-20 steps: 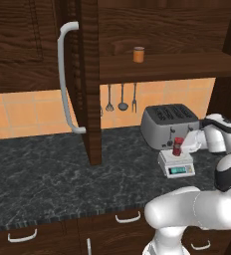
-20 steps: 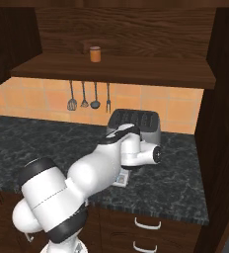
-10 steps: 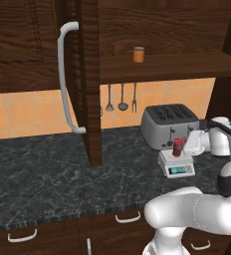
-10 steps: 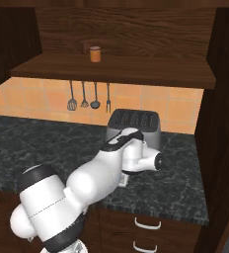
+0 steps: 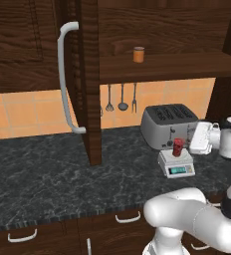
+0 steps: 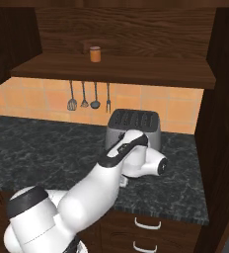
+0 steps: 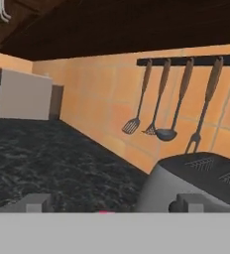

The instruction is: Pick the yogurt and place it on the digital scale for weighing, and close the cabinet.

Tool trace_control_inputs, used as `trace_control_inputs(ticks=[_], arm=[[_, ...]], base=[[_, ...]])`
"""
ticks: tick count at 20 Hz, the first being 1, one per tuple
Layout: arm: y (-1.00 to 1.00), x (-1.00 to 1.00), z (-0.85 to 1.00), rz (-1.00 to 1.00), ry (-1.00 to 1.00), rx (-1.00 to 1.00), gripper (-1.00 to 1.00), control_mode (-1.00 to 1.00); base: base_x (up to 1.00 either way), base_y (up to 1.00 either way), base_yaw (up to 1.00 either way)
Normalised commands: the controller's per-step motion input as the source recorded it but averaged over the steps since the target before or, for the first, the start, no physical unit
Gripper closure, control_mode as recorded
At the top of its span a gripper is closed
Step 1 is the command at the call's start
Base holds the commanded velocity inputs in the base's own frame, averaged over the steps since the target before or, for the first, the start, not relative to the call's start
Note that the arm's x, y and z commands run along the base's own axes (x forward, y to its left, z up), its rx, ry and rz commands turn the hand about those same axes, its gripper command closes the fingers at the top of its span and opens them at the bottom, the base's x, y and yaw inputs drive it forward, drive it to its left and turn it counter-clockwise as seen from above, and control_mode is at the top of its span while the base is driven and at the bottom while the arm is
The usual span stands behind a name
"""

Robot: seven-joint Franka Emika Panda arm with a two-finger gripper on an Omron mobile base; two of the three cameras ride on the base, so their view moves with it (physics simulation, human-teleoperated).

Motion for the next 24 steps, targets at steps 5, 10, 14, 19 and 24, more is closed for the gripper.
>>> trace_control_inputs(ticks=[5, 10, 14, 19, 24], arm=[[0.03, -0.72, 0.78, 0.0, -0.42, -0.06, -1.0, -1.0], [0.18, -0.69, 0.95, 0.0, -0.38, -0.09, -1.0, -1.0], [0.1, -0.74, 0.76, -0.02, -0.37, -0.1, -1.0, -1.0], [0.0, -0.7, 0.53, -0.18, -0.43, -0.09, -1.0, -1.0], [0.0, -0.72, 0.29, -0.35, -0.3, -0.18, -1.0, -1.0]], base=[[0.0, 0.0, 0.0], [0.0, 0.0, 0.0], [0.0, 0.0, 0.0], [0.0, 0.0, 0.0], [0.0, 0.0, 0.0]])
